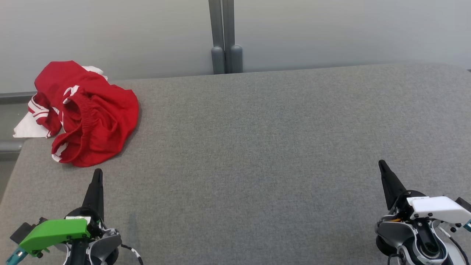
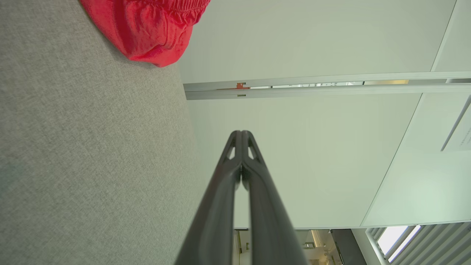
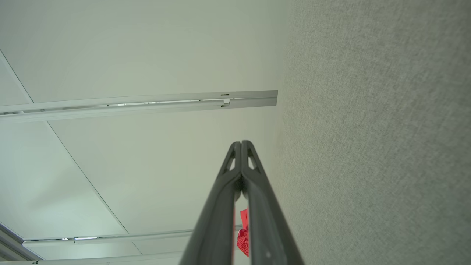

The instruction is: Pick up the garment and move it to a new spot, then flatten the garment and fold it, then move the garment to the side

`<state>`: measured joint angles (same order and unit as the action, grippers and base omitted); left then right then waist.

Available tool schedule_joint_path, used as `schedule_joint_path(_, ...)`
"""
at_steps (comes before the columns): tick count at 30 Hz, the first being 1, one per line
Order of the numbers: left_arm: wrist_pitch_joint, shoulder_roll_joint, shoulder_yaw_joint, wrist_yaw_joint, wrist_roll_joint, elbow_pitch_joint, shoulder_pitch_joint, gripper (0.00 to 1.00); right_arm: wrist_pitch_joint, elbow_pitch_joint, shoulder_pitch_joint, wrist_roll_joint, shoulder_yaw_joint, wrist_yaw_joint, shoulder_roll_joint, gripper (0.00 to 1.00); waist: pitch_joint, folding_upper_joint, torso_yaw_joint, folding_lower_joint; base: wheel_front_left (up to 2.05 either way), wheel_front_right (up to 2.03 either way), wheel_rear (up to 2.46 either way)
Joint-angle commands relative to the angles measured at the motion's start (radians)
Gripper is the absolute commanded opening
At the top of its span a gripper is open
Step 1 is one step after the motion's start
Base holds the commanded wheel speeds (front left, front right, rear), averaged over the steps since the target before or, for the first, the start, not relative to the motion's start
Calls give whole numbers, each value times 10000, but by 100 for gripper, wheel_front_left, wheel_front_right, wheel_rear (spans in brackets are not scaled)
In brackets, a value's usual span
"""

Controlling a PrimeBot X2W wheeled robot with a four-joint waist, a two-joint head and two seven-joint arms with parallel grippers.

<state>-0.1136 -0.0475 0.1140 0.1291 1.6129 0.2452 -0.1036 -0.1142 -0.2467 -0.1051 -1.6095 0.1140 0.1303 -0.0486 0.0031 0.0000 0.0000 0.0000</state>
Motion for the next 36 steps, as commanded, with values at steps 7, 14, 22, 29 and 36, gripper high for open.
schedule_joint_path(7,-32,-65,14,55,-9,-15,-127,0,-19,55,-75,-70,6,9,-40,0,0,0,0,0,0,0,0)
schedule_joint_path(14,18,32,-25,-15,-7,159,94,100,16,-156,99,13,-25,-2,44,100,0,0,0,0,0,0,0)
schedule_joint_path(22,344,59,-308,-29,-229,129,370,100,350,-220,304,202,-342,-1,75,100,0,0,-2,0,0,0,0)
schedule_joint_path(29,682,48,-551,-132,-699,-116,476,100,688,-105,358,694,-519,1,64,100,-1,0,1,0,0,0,0)
schedule_joint_path(36,991,38,-757,-351,-1720,-468,493,100,999,148,395,1491,-552,2,52,100,-3,0,10,0,0,0,0)
